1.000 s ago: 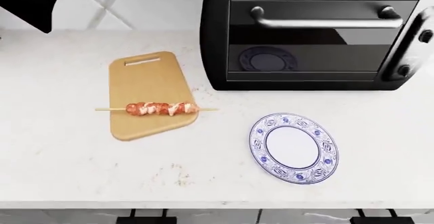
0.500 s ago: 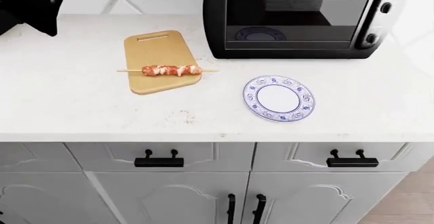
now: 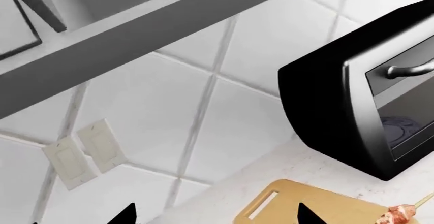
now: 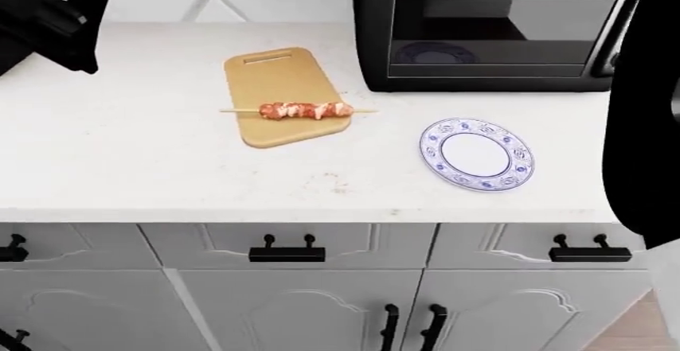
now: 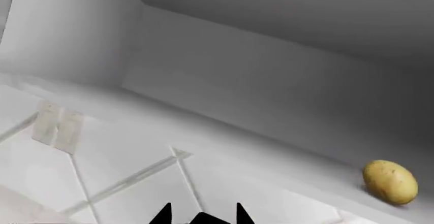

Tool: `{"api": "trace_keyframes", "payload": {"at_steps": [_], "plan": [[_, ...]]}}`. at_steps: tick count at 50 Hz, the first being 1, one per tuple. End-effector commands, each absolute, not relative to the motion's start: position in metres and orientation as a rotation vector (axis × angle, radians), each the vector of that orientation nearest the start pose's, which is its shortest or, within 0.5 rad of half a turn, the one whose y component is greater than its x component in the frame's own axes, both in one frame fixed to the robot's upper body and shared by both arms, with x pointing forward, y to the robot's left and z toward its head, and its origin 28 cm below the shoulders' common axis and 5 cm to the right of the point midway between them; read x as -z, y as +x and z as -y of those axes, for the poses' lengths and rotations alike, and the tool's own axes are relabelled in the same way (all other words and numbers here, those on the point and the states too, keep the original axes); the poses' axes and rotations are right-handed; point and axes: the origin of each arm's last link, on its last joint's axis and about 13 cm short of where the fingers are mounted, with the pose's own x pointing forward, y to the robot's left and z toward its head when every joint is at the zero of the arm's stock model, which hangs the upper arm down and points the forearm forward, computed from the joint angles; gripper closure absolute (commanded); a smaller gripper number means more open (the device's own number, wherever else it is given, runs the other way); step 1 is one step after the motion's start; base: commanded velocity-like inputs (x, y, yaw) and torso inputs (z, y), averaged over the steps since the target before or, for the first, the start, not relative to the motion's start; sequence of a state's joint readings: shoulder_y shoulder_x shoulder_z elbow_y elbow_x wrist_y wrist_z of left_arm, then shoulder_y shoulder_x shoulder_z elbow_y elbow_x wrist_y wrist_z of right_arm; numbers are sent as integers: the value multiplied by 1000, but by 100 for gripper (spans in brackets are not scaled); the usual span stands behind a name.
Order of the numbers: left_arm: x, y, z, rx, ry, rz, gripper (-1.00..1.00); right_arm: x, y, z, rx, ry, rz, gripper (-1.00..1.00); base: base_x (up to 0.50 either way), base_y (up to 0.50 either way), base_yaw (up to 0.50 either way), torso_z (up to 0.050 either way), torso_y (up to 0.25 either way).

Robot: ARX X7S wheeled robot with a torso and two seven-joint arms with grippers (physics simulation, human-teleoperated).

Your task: Pick the skewer from the plate and place it on the cutting board. Then pick the condiment bottle from the cabinet and place it next to the cutting board.

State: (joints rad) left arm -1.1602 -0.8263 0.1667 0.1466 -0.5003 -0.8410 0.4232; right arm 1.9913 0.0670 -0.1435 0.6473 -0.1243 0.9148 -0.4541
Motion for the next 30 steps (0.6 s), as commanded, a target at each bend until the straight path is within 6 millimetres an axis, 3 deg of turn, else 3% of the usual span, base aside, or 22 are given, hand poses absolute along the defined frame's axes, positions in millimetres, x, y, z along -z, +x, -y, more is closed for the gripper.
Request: {"api": "trace_keyframes", "payload": {"at_steps": [1, 17, 30], "plan": [[-344, 278, -367, 275, 409, 251, -100, -508, 313, 117, -271, -276, 379, 100, 0, 500, 0, 0, 0], [-345, 281, -367, 272, 408, 258, -100, -504, 318, 113, -284, -275, 374, 100, 0, 500, 0, 0, 0], [-345, 280, -366, 234, 406, 278, -100, -484, 330, 107, -336, -235, 339, 100, 0, 499, 0, 0, 0]]}}
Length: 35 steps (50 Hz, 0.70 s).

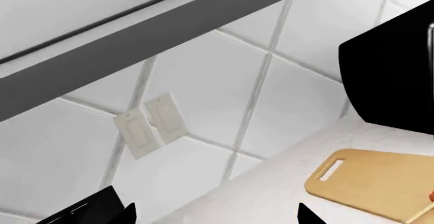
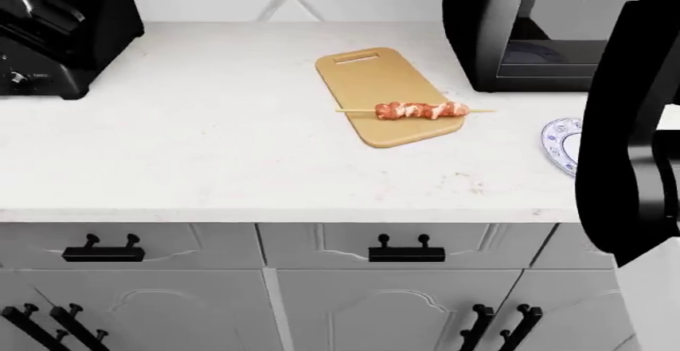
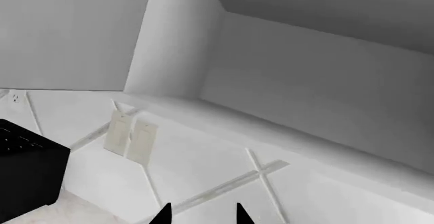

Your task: Pick the skewer from the plate and place it on the cutting board. Then pick the condiment bottle from the cabinet and place it next to the cutting board.

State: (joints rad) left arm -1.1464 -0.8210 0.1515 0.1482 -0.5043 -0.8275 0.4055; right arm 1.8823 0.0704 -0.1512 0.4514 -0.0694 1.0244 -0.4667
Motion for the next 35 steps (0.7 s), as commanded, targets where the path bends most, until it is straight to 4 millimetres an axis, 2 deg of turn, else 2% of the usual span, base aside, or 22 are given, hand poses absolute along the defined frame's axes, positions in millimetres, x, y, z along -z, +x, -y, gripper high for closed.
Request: {"api": "trace_keyframes", "payload": {"at_steps": [1, 7, 17, 26, 35], "plan": [[-346, 280, -366, 233, 407, 280, -100, -481, 331, 106, -341, -233, 336, 100, 47, 445, 0, 0, 0], [-346, 279, -365, 234, 410, 282, -100, -475, 333, 104, -359, -233, 324, 100, 122, 279, 0, 0, 0], [-346, 269, -361, 260, 408, 294, -100, -468, 334, 105, -381, -224, 293, 100, 280, 88, 0, 0, 0], [-347, 252, -357, 298, 398, 339, -100, -460, 328, 99, -454, -203, 239, 100, 0, 0, 0, 0, 0], [-346, 248, -357, 303, 392, 342, -100, -449, 329, 94, -532, -158, 157, 100, 0, 0, 0, 0, 0]]}}
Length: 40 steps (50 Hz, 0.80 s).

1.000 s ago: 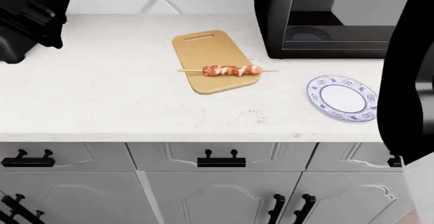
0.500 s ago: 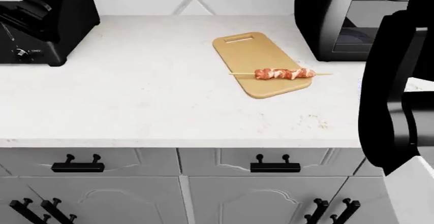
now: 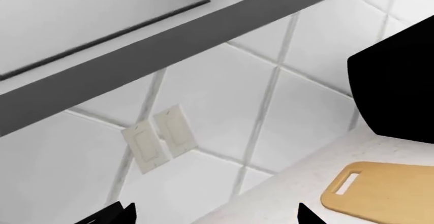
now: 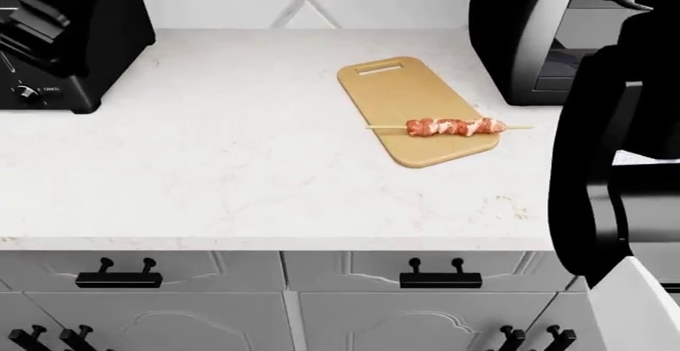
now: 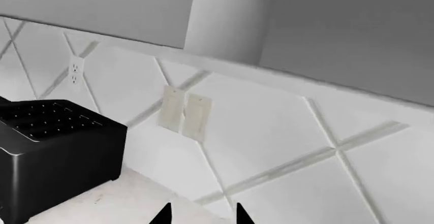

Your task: Pick the skewer from the plate and place it on the cutting board. Then pick the condiment bottle from the cabinet and place it next to the cutting board.

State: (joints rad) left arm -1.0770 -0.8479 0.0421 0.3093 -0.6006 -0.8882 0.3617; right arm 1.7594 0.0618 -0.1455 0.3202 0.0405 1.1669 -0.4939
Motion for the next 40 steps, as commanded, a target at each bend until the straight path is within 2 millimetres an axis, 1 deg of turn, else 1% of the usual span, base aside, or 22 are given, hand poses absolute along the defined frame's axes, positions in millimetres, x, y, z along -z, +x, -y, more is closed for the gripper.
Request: {"api": "trace_keyframes", "payload": {"at_steps": [1, 8, 12, 17, 26, 30, 34, 40], "plan": [[-346, 248, -357, 303, 392, 341, -100, -447, 329, 94, -541, -152, 148, 100, 0, 0, 0, 0, 0], [-343, 248, -357, 309, 387, 335, -100, -440, 332, 93, -617, -69, 114, 100, 0, 0, 0, 0, 0], [-342, 247, -358, 310, 384, 330, -100, -428, 337, 88, -652, -28, 102, 100, 0, 0, 0, 0, 0], [-333, 256, -359, 320, 370, 322, -100, -416, 339, 83, -677, -10, 85, 100, 0, 0, 0, 0, 0], [-327, 263, -362, 326, 353, 315, -100, -408, 333, 79, -712, 10, 58, 100, 0, 0, 0, 0, 0], [-325, 263, -363, 334, 351, 317, -100, -396, 335, 75, -733, 9, 43, 100, 0, 0, 0, 0, 0], [-322, 265, -368, 343, 346, 320, -100, -374, 338, 68, -742, 10, 33, 100, 0, 0, 0, 0, 0], [-316, 273, -373, 360, 345, 309, -100, -353, 331, 57, -744, -9, 47, 100, 0, 0, 0, 0, 0]]}}
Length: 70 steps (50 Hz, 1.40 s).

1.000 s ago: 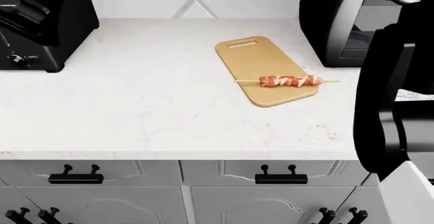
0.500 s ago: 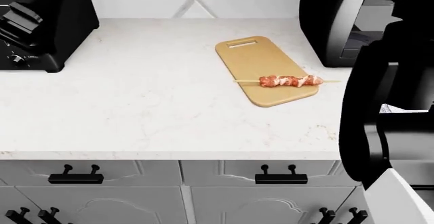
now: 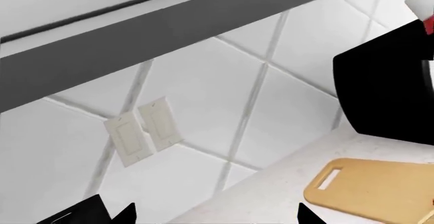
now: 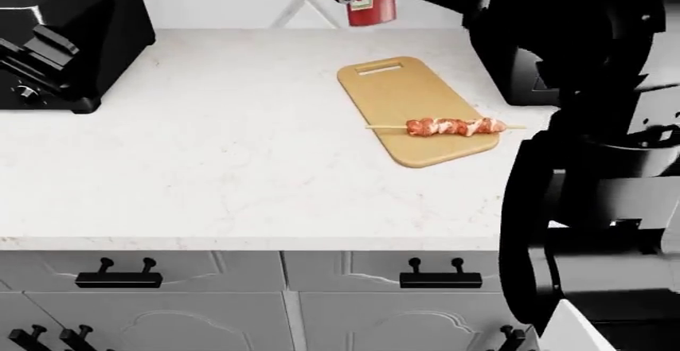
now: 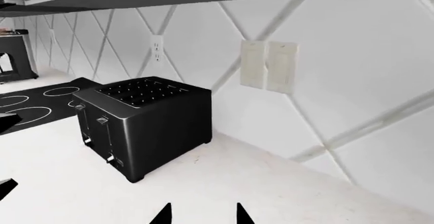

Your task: Pick the skewer from the plate and place it on the cutting board. Then pick the condiment bottle from the cabinet and place it next to the cutting board.

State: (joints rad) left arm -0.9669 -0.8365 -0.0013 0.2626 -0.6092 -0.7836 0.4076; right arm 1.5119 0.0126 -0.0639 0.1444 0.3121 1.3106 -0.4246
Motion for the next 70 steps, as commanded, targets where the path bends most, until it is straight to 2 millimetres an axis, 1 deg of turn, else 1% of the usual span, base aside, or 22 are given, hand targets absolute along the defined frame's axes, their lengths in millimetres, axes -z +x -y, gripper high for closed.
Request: {"api": "trace_keyframes", "payload": {"at_steps": [1, 7, 12, 18, 24, 33, 45, 52, 62, 70], "plan": [[-316, 274, -373, 363, 344, 309, -100, -351, 329, 57, -743, -10, 49, 100, 0, 0, 0, 0, 0], [-318, 276, -372, 385, 346, 314, -100, -335, 315, 50, -742, 21, 97, 100, 0, 0, 0, 0, 0], [-320, 274, -370, 396, 352, 320, -100, -321, 309, 45, -753, 58, 140, 100, 0, 0, 0, 0, 0], [-321, 274, -368, 401, 359, 315, -100, -307, 312, 43, -729, 81, 224, 100, 0, 0, 0, 0, 0], [-320, 276, -367, 402, 362, 307, -100, -294, 317, 42, -723, 109, 262, 100, 0, 0, 0, 3, 0], [-317, 278, -367, 403, 360, 301, -100, -273, 323, 34, -738, 115, 340, 100, 0, 0, 0, 0, 0], [-320, 274, -367, 408, 363, 305, -100, -258, 331, 28, -731, 118, 325, 100, 0, 0, 0, 0, 0], [-321, 273, -368, 408, 362, 307, -100, -249, 343, 24, -687, 65, 325, 100, 0, 0, 0, 0, 3], [-320, 272, -370, 402, 362, 304, -100, -243, 355, 20, -659, 33, 313, 100, 0, 0, 0, 0, 0], [-318, 273, -372, 398, 358, 306, -100, -238, 361, 17, -646, 24, 289, 100, 0, 0, 0, 0, 0]]}}
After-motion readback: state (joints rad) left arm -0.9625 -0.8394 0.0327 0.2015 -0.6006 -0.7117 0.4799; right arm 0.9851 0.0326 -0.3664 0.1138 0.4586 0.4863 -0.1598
